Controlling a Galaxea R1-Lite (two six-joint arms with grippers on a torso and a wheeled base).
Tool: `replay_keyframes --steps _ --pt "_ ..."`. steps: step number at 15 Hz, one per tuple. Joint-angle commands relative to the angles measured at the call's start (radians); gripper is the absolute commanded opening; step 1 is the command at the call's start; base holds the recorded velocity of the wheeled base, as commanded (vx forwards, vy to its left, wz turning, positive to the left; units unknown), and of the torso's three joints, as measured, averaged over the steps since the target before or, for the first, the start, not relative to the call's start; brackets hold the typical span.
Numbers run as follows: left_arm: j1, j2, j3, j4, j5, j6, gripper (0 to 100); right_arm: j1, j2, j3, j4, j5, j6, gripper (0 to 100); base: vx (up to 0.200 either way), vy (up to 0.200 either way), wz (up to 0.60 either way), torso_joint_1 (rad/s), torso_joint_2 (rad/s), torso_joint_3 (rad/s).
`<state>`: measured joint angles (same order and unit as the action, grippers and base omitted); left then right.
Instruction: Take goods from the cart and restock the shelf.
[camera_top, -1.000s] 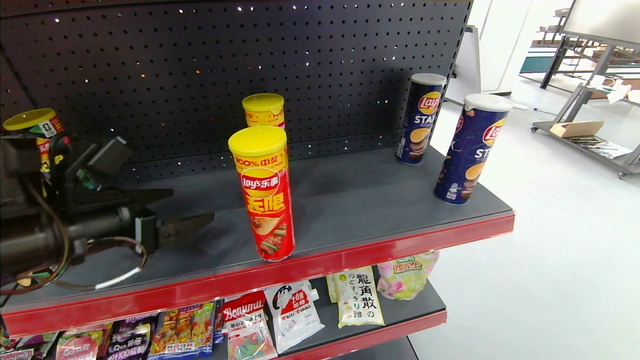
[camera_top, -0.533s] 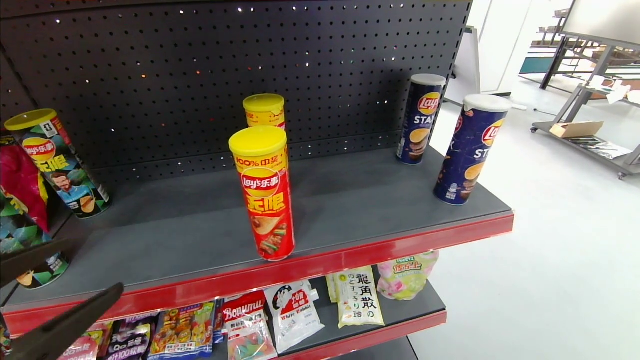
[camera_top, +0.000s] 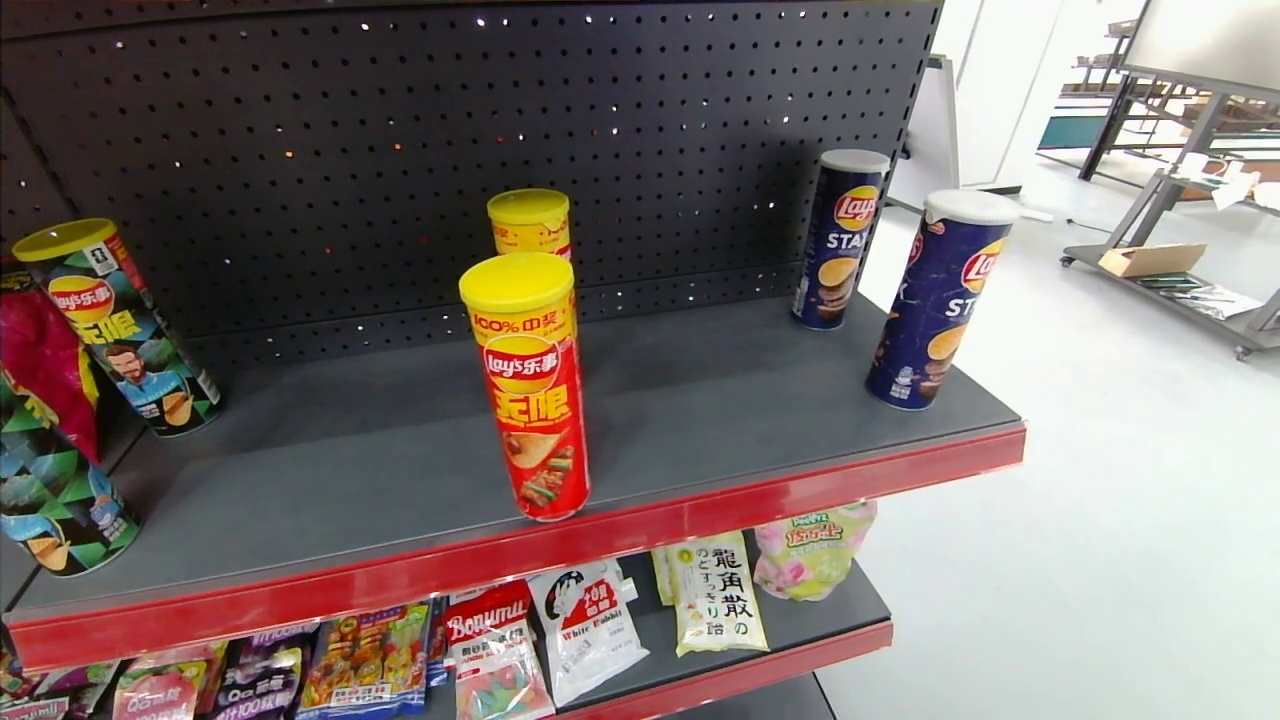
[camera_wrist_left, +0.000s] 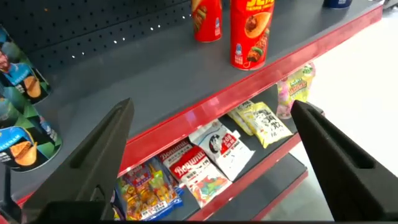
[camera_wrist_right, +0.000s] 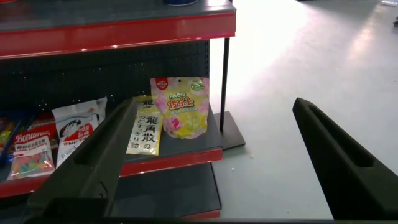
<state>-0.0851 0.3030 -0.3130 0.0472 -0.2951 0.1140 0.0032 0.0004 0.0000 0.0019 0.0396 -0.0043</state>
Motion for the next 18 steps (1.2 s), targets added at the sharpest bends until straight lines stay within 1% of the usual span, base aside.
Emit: replay_keyframes --steps 1,5,6,8,10,11,14,15,16,17,18 --pt "0.002 -0.030 0.006 0.002 0.002 0.003 100 0.001 0.001 0.000 0.001 0.000 -0.002 100 0.000 0.000 0.00 0.000 0.00 0.000" --pt "0.001 -0.058 0.006 0.005 -0.021 -0.001 100 0.000 0.001 0.000 0.001 -0.017 -0.002 100 0.000 0.000 0.00 0.000 0.00 0.000" --pt "0.001 -0.071 0.009 0.005 -0.035 -0.005 100 0.000 0.001 -0.002 0.001 -0.037 -0.002 100 0.000 0.000 0.60 -0.002 0.01 0.002" --pt "-0.001 -0.102 0.025 0.006 -0.052 -0.010 100 0.000 0.003 -0.002 0.001 -0.038 -0.003 100 0.000 0.000 0.60 -0.005 0.00 0.000" --pt "-0.001 -0.137 0.040 0.008 -0.085 -0.010 100 0.000 0.001 -0.002 0.001 -0.038 0.000 100 0.000 0.000 0.60 0.005 0.00 0.002" --pt "-0.001 -0.148 0.051 0.008 -0.087 -0.010 100 0.000 0.001 -0.002 0.001 -0.038 0.001 100 0.000 0.000 0.60 0.007 0.01 -0.002" --pt "-0.001 -0.177 0.077 0.010 -0.078 -0.013 100 0.000 0.001 -0.002 0.000 -0.032 0.004 100 0.000 0.000 0.00 0.000 0.00 0.000" --pt "0.001 -0.200 0.101 0.014 -0.059 -0.013 100 0.001 0.007 -0.002 0.001 -0.029 -0.002 100 0.000 0.000 0.00 0.000 0.00 0.000" --pt "0.002 -0.206 0.118 0.016 -0.035 -0.013 100 0.001 0.006 -0.002 0.001 -0.026 -0.003 100 0.000 0.000 0.00 0.000 0.00 0.000" --pt "0.002 -0.206 0.140 0.014 0.019 -0.014 100 0.000 0.001 0.000 0.000 -0.012 -0.002 100 0.000 0.000 0.00 0.000 0.00 0.000" --pt "0.002 -0.206 0.158 0.013 0.048 -0.016 100 0.000 0.000 -0.002 0.000 0.010 -0.010 100 0.000 0.000 0.00 0.000 0.00 0.000"
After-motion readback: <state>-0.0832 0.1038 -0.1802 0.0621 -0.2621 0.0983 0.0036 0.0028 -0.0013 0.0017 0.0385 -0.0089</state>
